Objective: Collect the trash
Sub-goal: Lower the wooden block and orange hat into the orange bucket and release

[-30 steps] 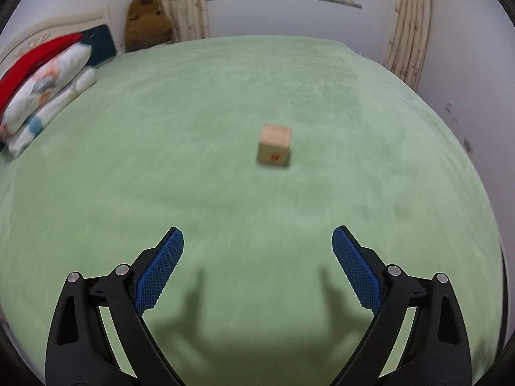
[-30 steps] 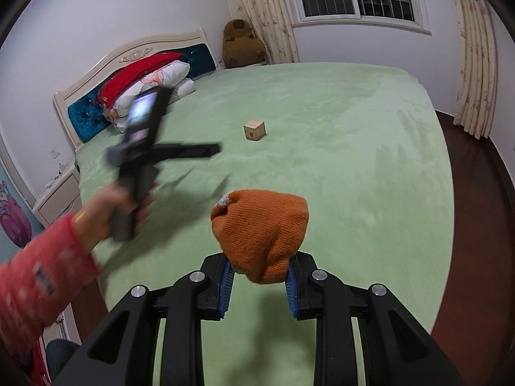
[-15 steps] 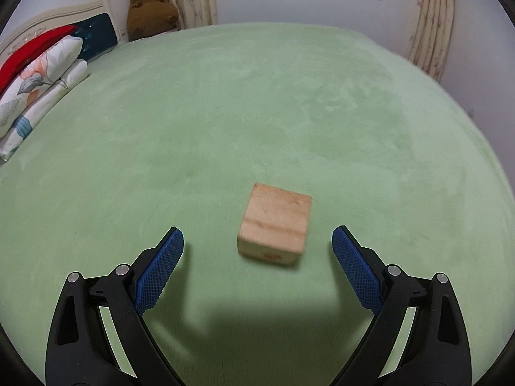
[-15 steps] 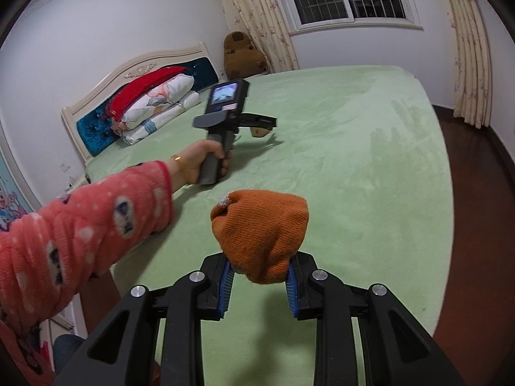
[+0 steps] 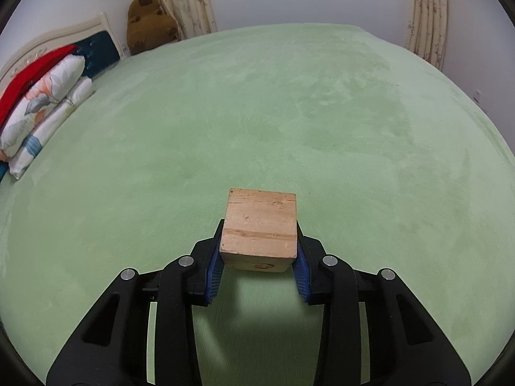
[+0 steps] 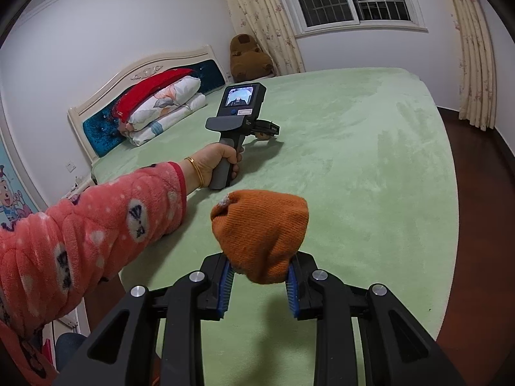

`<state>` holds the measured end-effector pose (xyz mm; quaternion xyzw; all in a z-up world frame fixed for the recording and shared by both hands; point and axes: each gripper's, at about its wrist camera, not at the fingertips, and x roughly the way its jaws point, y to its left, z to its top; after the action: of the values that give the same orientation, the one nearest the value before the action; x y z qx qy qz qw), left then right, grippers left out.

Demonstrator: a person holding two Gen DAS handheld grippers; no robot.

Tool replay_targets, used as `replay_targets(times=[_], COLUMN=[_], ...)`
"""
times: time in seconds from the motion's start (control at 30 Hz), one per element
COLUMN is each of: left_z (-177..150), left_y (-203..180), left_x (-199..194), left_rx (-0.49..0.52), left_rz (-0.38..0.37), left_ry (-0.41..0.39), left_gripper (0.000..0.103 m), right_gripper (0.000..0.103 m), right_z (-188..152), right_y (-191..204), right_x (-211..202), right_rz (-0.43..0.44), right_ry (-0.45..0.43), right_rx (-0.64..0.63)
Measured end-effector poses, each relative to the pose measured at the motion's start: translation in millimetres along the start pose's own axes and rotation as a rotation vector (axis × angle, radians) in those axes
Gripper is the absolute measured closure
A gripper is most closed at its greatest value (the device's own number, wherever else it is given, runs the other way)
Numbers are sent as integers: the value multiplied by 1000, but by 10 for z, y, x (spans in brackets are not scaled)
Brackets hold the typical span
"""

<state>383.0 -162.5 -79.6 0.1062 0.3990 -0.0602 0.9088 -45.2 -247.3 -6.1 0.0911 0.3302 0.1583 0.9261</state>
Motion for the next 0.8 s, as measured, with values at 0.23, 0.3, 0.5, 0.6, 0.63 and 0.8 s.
replay_targets(times=[0.23, 0.3, 0.5, 0.6, 0.63, 0.8], left_z=[-237, -360, -1082, -1646, -1802, -2680], left_y=[102, 189, 454, 511, 521, 580], left_x=[-601, -836, -1903, -2478, -2600, -3034], left_rx=[37, 41, 84, 117, 118, 49], left_rz=[-31, -34, -29, -45, -49, -92], left_ry=[-32, -30, -53, -49, -41, 53], left_gripper=[67, 67, 67, 67, 67, 67], right_gripper=[76, 76, 76, 76, 76, 76], right_z=[-9, -13, -20, -40, -49, -157], right_y=[-1, 28, 191, 337, 410, 799], right_x=[-23, -47, -152, -208, -227, -333], right_rz=[7, 7, -2, 15, 24, 58], right_ry=[-3, -7, -12, -5, -1, 30], right_rx=[-4, -10, -63, -85, -97, -156])
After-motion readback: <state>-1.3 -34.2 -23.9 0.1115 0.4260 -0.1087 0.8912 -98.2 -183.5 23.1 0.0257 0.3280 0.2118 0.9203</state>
